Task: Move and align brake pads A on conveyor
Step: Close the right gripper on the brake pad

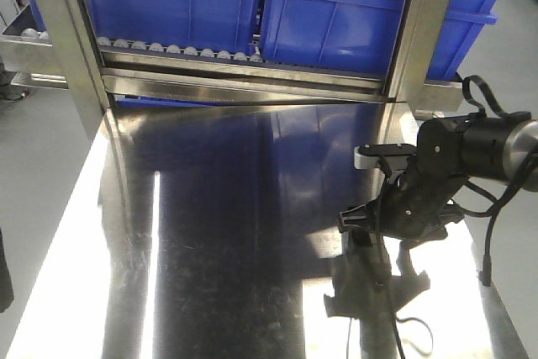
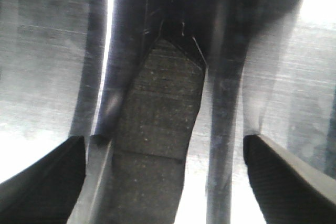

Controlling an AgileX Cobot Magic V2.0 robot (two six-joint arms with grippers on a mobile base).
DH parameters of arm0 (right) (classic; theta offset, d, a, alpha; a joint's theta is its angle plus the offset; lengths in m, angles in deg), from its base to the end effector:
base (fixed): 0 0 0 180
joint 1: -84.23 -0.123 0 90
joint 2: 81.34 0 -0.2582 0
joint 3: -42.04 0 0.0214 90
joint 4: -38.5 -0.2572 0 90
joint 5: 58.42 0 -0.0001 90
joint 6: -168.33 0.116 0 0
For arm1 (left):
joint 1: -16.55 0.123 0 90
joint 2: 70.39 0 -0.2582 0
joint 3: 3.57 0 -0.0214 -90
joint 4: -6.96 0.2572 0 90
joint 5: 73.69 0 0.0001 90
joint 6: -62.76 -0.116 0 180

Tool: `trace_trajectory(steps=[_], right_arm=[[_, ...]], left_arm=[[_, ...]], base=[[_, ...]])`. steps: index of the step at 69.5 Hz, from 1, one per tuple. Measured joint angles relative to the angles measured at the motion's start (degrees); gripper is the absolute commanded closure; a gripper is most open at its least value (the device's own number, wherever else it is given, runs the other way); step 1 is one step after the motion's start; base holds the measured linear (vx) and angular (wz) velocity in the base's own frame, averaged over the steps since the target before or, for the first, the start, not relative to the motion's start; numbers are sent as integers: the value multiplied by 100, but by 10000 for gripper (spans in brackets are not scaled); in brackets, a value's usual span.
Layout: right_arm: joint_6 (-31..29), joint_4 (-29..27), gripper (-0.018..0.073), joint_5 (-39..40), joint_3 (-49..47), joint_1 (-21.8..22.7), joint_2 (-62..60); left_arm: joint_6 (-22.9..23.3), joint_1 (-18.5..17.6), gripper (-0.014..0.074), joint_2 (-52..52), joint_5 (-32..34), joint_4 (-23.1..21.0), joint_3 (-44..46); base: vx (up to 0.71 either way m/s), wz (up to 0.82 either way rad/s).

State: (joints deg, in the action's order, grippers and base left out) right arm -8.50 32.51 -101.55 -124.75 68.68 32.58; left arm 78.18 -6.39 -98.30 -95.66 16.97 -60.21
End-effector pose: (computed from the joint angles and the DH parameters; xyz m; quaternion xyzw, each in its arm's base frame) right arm 0.3277 0.0998 0.1068 -0.0725 0.9930 0.0521 0.0773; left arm 0.1291 -0.0464 0.2572 0.0976 0.7936 -0.1254 0.5873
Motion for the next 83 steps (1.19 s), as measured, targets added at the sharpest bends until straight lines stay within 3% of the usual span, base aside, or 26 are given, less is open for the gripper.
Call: trace_trajectory(steps=[15,25,55,83], right_arm=[[0,21,-17,32,-37,0,48],[0,39,55,32,-41,0,48],[-79,0,559,-84,-66,0,85],[-84,258,566,-124,8,0,-492]], left_arm=[[0,0,524,0,0,0,0],[0,0,524,0,0,0,0],[0,0,524,0,0,0,0],[0,0,524,0,0,0,0]], base=[[0,0],[0,0],[0,0],[0,0]])
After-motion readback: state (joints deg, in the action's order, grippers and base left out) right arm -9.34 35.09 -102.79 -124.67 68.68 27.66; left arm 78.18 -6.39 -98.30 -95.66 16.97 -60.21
